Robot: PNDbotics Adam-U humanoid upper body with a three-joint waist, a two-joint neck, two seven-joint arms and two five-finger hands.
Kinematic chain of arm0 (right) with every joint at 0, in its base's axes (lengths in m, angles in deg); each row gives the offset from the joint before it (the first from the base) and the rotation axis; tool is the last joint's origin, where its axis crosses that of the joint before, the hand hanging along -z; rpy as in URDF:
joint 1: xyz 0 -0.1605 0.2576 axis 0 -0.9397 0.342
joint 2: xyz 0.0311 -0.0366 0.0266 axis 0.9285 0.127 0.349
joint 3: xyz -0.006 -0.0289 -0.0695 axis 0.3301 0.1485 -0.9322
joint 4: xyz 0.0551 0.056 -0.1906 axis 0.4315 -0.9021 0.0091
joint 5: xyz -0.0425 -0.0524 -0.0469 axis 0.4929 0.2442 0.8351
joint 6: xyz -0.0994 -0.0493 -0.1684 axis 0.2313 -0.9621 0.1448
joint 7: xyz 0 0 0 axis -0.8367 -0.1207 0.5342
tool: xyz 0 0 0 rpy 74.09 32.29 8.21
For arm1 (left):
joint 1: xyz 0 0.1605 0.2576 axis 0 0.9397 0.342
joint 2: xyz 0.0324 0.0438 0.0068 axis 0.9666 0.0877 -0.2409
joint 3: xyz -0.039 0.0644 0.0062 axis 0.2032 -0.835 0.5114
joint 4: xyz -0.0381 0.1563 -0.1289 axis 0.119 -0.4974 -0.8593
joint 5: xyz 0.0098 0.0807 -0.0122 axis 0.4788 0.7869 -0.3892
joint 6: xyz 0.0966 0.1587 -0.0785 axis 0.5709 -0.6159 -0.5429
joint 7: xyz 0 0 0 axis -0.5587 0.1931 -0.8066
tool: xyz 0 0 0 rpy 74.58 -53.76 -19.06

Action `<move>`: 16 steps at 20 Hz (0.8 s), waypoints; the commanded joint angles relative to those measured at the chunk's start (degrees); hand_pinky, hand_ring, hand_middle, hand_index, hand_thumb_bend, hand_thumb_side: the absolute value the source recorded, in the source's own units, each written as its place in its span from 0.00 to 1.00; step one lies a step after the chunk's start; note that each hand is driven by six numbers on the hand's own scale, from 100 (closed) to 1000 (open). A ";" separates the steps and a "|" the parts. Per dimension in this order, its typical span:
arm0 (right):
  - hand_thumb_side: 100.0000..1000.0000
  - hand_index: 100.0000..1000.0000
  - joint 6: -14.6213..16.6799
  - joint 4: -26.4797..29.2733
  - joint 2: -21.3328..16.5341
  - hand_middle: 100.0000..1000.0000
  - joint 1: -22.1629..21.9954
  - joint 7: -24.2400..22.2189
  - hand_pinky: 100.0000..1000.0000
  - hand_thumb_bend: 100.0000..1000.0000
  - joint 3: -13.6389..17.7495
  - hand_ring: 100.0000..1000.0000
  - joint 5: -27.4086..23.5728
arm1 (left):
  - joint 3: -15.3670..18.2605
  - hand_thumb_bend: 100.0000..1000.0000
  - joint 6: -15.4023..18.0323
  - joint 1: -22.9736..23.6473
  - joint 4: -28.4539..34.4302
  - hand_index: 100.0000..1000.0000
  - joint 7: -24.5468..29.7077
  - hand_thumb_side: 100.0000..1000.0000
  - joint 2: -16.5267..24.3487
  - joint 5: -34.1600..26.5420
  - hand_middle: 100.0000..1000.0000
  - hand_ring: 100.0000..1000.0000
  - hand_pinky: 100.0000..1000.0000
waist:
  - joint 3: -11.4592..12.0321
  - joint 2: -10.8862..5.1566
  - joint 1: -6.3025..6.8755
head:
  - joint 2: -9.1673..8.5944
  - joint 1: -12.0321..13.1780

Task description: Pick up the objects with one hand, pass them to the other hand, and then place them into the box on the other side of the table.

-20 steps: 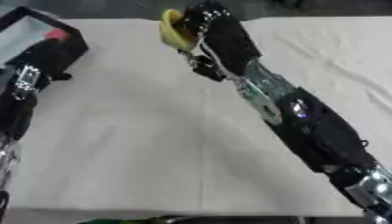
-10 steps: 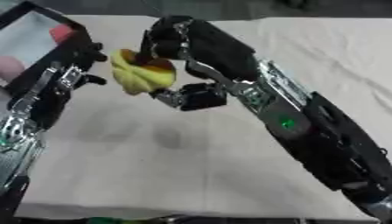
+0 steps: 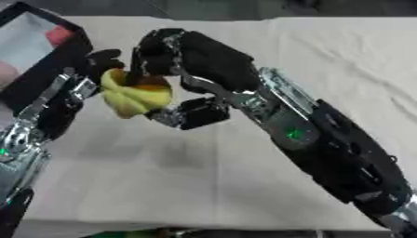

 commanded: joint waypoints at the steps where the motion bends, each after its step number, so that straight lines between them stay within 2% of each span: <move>1: 0.00 0.44 0.40 0.43 0.37 0.46 1.01 -0.09 0.69 0.00 0.04 0.56 -0.14 | -1.08 0.58 0.69 -1.17 2.99 0.74 4.77 0.61 1.64 -1.98 0.91 1.00 0.70 | 0.12 -0.71 0.11 | -0.09 -0.66; 5: 0.00 0.44 0.80 0.42 0.51 0.46 0.98 -0.25 0.68 0.00 -0.11 0.56 0.35 | -1.72 0.60 1.01 -1.62 4.04 0.73 10.32 0.61 1.82 -4.47 0.90 1.00 0.69 | 0.18 -0.69 0.14 | -0.09 -1.57; 11: 0.00 0.44 1.05 0.17 0.53 0.46 0.84 -0.08 0.67 0.00 -0.13 0.56 0.94 | -2.57 0.61 1.53 -1.94 4.90 0.71 15.64 0.61 1.73 -7.54 0.87 1.00 0.67 | 0.01 -0.62 0.21 | -0.09 -2.34; 16: 0.00 0.44 0.99 -0.05 0.46 0.46 0.73 0.27 0.67 0.00 -0.01 0.56 1.22 | -2.21 0.66 2.00 -1.16 4.60 0.68 18.08 0.68 1.77 -10.14 0.87 1.00 0.67 | -0.09 -0.56 0.32 | -0.09 -2.80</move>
